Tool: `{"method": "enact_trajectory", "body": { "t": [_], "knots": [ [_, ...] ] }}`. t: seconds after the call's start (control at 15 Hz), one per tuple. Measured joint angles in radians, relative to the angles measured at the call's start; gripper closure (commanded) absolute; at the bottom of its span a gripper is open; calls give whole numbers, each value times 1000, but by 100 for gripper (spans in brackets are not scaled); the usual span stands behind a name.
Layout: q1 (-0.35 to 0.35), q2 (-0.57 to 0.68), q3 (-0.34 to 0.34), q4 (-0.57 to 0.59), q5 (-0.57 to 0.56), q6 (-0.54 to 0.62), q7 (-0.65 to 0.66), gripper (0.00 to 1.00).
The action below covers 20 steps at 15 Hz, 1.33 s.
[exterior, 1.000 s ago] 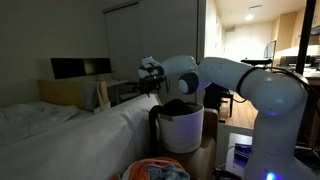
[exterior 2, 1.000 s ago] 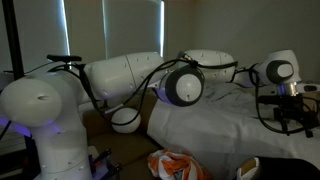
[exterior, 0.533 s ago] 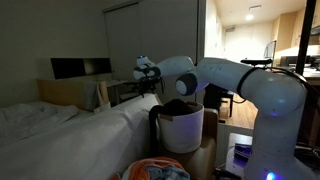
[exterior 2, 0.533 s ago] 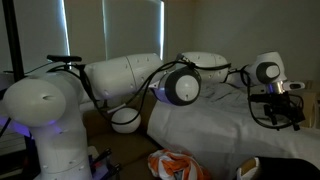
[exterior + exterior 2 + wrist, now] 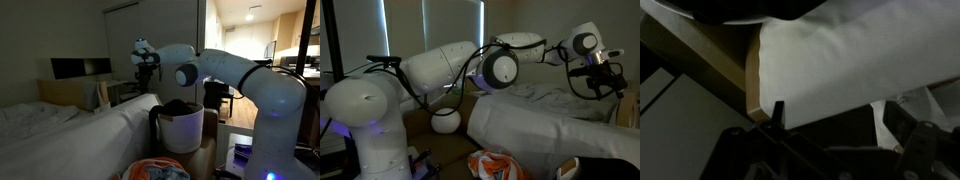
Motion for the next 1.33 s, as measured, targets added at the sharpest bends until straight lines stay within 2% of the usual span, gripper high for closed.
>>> {"method": "enact_trajectory", "body": {
  "t": [0.4, 1.0, 1.13, 1.33],
  "knots": [
    [70, -140, -42, 1, -50, -70, 129, 0],
    [150, -315, -53, 3, -65, -101, 249, 0],
    [164, -344, -49, 3, -65, -137, 253, 0],
    [172, -379, -1, -1, -35, -248, 253, 0]
  ]
}}
